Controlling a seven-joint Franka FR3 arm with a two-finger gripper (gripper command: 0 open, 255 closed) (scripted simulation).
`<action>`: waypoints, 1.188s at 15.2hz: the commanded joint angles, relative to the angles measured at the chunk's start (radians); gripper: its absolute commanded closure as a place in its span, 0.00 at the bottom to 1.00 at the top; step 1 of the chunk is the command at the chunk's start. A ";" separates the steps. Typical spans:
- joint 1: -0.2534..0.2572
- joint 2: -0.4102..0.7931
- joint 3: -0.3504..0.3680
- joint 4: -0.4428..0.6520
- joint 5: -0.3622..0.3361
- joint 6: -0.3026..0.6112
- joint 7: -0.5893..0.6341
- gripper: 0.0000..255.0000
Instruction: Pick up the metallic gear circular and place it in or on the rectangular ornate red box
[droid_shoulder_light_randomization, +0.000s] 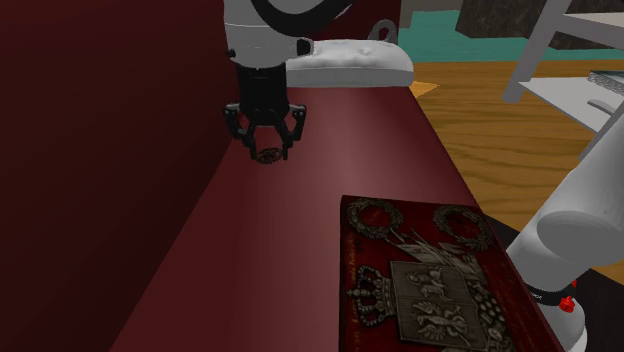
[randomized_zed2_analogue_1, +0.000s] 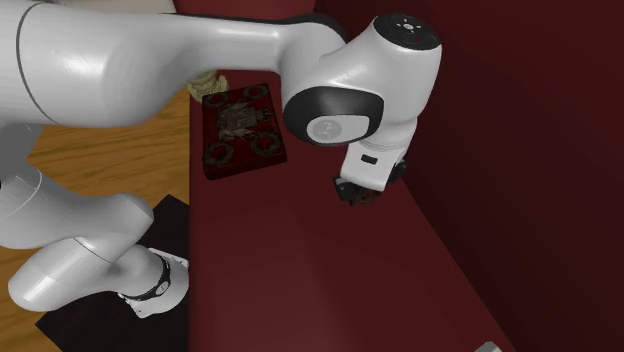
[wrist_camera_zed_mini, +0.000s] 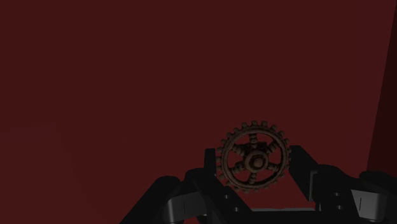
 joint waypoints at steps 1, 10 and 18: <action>0.000 0.002 0.000 0.024 -0.001 -0.023 0.002 1.00; 0.001 0.016 0.002 0.158 -0.012 -0.146 0.015 1.00; 0.008 0.052 0.010 0.301 -0.037 -0.260 0.037 1.00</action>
